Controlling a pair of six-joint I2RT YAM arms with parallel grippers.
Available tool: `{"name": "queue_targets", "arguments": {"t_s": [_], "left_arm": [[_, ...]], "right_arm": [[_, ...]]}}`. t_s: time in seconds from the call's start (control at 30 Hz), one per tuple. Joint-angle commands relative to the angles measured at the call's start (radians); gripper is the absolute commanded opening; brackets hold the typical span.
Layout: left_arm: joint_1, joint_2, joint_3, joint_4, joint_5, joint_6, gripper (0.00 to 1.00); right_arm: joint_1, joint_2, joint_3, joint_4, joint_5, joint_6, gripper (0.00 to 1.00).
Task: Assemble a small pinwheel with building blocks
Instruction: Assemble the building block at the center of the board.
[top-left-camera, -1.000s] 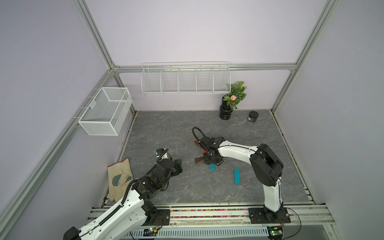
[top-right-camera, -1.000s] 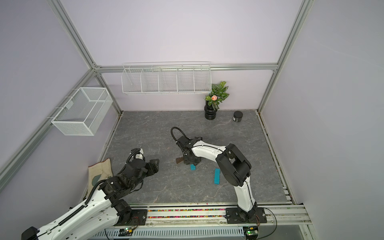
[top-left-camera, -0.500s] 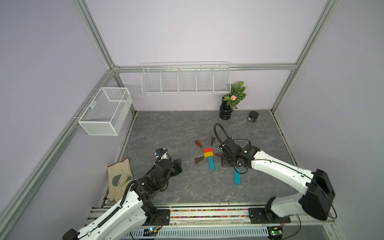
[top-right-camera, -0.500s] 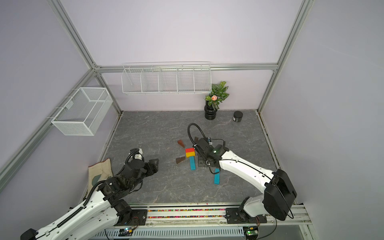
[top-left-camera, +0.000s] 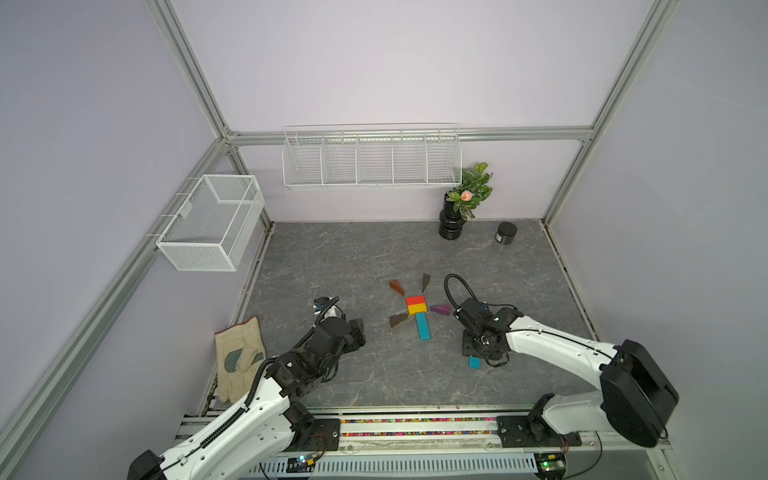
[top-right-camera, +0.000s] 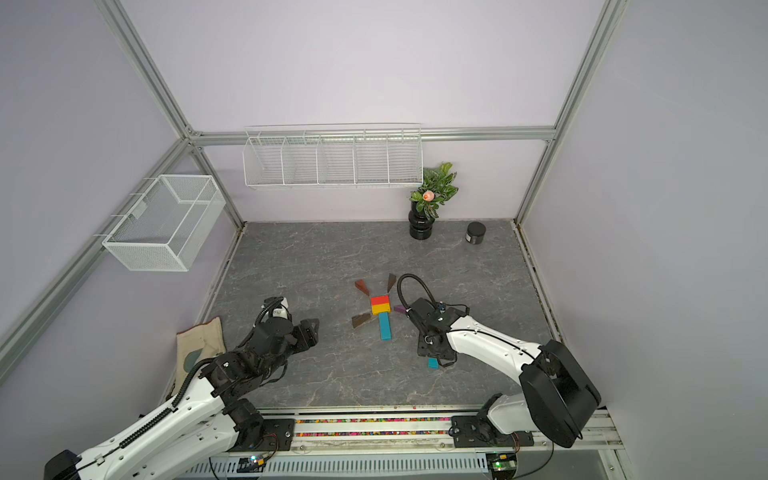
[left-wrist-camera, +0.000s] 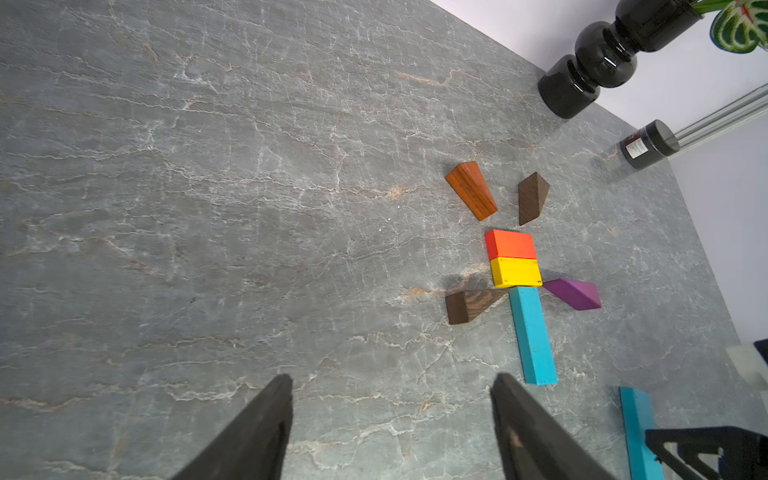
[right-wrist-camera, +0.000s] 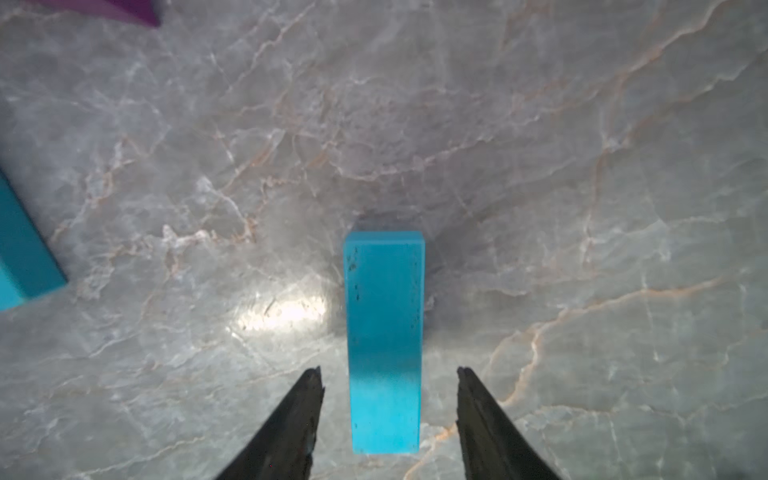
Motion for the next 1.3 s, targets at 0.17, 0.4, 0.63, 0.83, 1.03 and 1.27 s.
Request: {"name": "queue_targets", "arguments": {"t_s": [0.17, 0.4, 0.63, 0.83, 1.03, 1.27], "left_arm": [[0.005, 0.014, 0.038, -0.005, 0.001, -0.011, 0.77], [0.005, 0.044, 0.042, 0.008, -0.002, 0.012, 0.77], [0.005, 0.058, 0.051, 0.02, -0.033, 0.01, 0.77], [0.005, 0.047, 0.028, 0.057, -0.026, 0.014, 0.77], [0.005, 0.051, 0.035, 0.046, -0.016, 0.039, 0.78], [0.005, 0.047, 0.039, 0.038, -0.02, 0.039, 0.78]], "right_arm": [[-0.042, 0.062, -0.051, 0.082, -0.041, -0.027, 0.41], [-0.003, 0.002, -0.035, 0.073, -0.055, -0.025, 0.29], [0.202, 0.028, 0.07, 0.035, -0.025, 0.039, 0.29], [0.332, 0.148, 0.154, 0.058, -0.021, 0.081, 0.29], [0.361, 0.238, 0.199, 0.076, -0.044, 0.092, 0.3], [0.356, 0.3, 0.264, 0.058, -0.051, 0.059, 0.44]]}}
